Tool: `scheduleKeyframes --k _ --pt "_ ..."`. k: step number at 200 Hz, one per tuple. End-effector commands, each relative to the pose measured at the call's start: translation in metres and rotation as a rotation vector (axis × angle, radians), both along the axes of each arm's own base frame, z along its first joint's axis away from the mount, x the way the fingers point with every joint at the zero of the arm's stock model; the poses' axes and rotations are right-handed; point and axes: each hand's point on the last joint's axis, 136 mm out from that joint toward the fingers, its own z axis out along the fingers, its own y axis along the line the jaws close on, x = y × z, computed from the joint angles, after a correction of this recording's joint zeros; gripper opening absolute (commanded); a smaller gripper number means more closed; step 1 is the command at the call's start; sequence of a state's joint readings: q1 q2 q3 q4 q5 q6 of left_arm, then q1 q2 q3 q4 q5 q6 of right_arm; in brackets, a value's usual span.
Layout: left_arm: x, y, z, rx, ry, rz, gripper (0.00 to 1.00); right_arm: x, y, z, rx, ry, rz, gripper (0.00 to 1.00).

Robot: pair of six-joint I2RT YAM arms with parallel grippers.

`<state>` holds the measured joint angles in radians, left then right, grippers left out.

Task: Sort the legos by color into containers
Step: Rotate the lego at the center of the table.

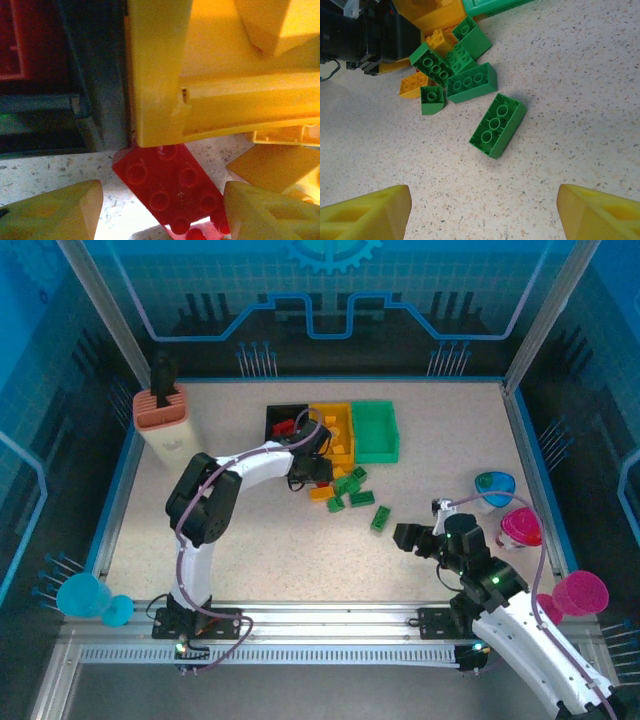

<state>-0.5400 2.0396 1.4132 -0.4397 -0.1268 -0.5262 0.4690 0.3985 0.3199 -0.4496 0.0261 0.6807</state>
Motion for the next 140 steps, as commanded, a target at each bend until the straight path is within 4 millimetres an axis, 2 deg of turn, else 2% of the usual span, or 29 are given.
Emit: scheduleKeyframes --k 1,20,65,115,140 --pt "-0.005 0.002 -0.010 0.029 0.036 0.017 0.65 0.001 -0.007 -0.006 -0.020 0.010 -0.027 0.77" --pt "-0.006 0.005 -0.014 0.044 0.038 0.021 0.62 0.001 -0.007 -0.006 -0.022 0.009 -0.026 0.77" --pt "-0.016 0.017 -0.014 0.069 0.041 0.031 0.48 0.002 -0.008 -0.004 -0.019 0.005 -0.029 0.77" --pt "-0.038 0.034 -0.007 0.082 0.032 0.047 0.45 0.005 -0.004 -0.001 -0.005 0.002 -0.020 0.77" --pt "-0.039 0.036 0.000 0.080 0.010 0.046 0.47 0.006 -0.002 -0.001 -0.001 0.002 -0.014 0.78"
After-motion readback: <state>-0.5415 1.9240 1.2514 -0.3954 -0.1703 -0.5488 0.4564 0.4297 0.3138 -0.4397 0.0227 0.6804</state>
